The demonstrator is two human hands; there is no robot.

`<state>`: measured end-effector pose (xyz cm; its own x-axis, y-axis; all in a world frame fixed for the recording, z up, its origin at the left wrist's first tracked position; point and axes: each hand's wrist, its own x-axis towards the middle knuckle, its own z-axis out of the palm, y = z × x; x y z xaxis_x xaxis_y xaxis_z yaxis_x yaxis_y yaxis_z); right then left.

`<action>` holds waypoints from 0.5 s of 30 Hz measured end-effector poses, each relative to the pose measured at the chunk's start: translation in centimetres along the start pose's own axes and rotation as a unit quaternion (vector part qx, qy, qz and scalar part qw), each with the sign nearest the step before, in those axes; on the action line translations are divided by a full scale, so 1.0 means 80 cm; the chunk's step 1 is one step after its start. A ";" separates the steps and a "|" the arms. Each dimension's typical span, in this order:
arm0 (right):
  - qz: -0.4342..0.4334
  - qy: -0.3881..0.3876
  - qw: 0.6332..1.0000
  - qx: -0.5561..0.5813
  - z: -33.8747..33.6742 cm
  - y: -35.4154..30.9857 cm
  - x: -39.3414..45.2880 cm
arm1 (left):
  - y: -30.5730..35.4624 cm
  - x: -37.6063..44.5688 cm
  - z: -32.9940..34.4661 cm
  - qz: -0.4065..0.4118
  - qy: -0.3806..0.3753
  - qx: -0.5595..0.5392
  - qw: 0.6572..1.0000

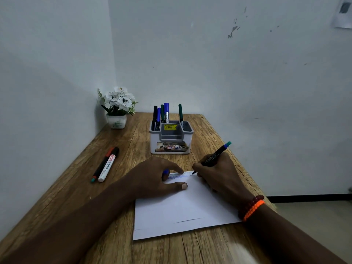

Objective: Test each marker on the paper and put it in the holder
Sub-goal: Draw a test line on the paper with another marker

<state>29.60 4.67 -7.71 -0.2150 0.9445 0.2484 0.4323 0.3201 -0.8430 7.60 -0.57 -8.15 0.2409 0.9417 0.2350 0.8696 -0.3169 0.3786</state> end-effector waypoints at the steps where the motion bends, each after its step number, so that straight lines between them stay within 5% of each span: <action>1: -0.001 0.002 1.000 0.000 0.000 0.000 0.000 | 0.000 0.000 0.000 0.001 0.000 -0.002 1.000; 15: 0.007 0.015 1.000 -0.010 0.001 0.004 0.004 | -0.003 0.002 0.002 -0.002 -0.002 0.001 1.000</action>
<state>29.60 5.07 -7.98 -0.1832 0.9504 0.2514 0.4522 0.3085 -0.8369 7.51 -0.30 -8.30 0.2386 0.9438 0.2289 0.8717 -0.3120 0.3779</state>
